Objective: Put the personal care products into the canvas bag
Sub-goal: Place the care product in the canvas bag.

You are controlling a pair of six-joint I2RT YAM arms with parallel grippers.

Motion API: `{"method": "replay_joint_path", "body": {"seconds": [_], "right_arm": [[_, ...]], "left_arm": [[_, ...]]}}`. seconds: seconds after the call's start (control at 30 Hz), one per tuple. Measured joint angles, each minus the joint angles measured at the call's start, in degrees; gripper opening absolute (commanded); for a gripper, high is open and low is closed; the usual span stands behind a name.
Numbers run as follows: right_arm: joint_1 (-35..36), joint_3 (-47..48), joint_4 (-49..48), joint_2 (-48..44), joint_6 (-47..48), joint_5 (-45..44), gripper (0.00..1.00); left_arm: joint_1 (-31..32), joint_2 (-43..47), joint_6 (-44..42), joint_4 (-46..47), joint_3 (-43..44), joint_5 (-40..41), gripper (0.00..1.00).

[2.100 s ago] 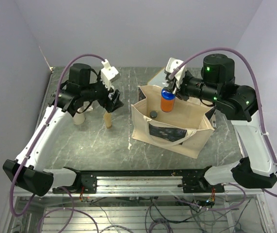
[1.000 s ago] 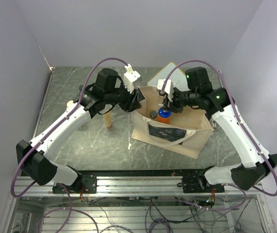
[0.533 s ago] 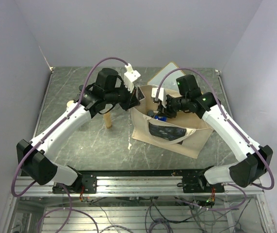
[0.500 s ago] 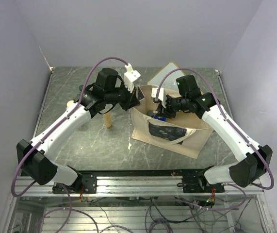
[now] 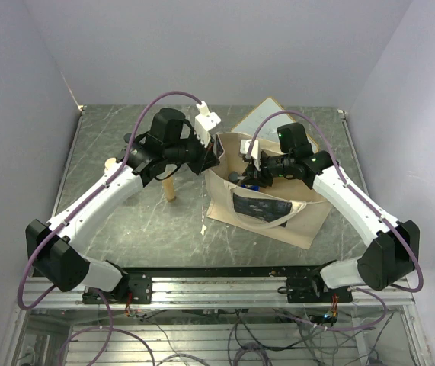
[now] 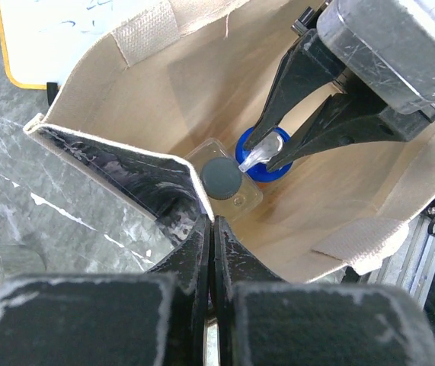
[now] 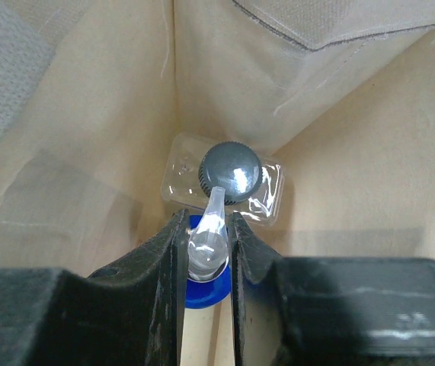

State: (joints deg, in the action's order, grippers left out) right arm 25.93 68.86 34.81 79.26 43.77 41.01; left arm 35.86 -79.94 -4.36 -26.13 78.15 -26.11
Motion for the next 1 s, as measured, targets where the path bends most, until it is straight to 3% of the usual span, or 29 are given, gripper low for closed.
{"method": "replay_joint_path", "body": {"seconds": [0.37, 0.43, 0.9, 0.93, 1.0], "right_arm": [[-0.1, -2.0, -1.3, 1.3, 1.6, 0.5, 0.00], [-0.1, -3.1, -1.7, 1.5, 2.0, 0.7, 0.04], [0.0, -2.6, -4.0, 3.4, 2.8, 0.1, 0.34], [0.0, -2.6, -3.7, 3.6, 2.8, -0.3, 0.50], [0.0, -2.6, -3.0, 4.0, 2.4, -1.0, 0.58]], "left_arm": [[0.0, 0.0, -0.9, -0.1, 0.0, 0.0, 0.07], [0.0, 0.0, -1.2, -0.1, 0.0, 0.0, 0.07], [0.4, 0.2, -3.2, -0.1, -0.6, 0.0, 0.13], [0.4, 0.2, -3.3, -0.1, -0.6, 0.0, 0.14], [0.5, 0.2, -3.6, -0.1, -0.6, 0.0, 0.15]]}}
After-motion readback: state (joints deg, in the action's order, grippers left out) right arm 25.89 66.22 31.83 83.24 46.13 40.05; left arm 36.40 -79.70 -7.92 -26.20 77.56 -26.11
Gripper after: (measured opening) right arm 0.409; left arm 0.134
